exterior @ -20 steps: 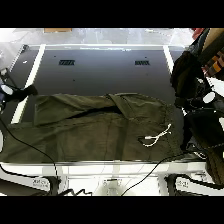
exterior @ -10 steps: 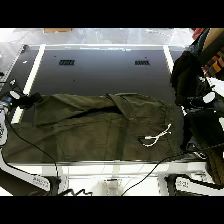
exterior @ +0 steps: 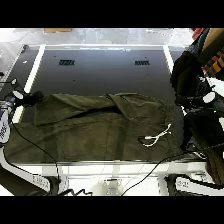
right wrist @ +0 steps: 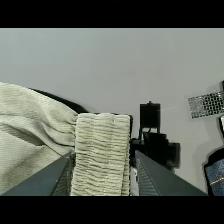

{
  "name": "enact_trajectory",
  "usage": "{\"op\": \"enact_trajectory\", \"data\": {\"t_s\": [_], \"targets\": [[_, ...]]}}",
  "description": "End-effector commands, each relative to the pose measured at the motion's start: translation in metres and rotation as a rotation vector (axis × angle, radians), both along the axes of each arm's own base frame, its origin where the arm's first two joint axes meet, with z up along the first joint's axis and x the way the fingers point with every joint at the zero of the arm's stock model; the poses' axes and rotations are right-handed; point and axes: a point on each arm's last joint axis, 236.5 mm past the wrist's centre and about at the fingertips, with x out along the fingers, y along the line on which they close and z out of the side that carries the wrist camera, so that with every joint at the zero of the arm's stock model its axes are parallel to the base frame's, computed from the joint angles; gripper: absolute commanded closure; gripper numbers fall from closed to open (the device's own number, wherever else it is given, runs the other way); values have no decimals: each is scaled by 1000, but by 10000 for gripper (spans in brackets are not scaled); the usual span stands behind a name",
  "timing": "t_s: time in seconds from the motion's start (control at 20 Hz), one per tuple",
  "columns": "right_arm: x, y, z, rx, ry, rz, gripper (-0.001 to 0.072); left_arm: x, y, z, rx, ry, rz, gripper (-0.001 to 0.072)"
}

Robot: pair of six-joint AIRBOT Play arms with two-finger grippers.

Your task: Fold the clothes and pants, and hang the long-sleeved shirts on hangers.

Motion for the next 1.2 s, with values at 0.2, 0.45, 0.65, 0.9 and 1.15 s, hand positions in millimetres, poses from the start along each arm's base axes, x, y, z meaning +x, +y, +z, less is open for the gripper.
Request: {"op": "enact_trajectory", "data": {"t_s": [0.2, 0.45, 0.65, 0.9, 1.15], "targets": [[0, 1, 0, 1, 2, 1, 296, -19, -12, -5, -42, 87, -25, 692], [0, 1, 0, 2, 3, 1, 296, -4, -11, 63, 15, -47, -29, 694], [-3, 3, -2, 8, 17, 5, 296, 30, -8, 179, 157, -371, -7, 694], [-4, 3, -2, 8, 18, 6, 296, 36, -21, 354, 338, -866, 43, 692], [-8, 6, -5, 21, 41, 9, 296, -13, -18, 323, 428, -542, -85, 693]]}}
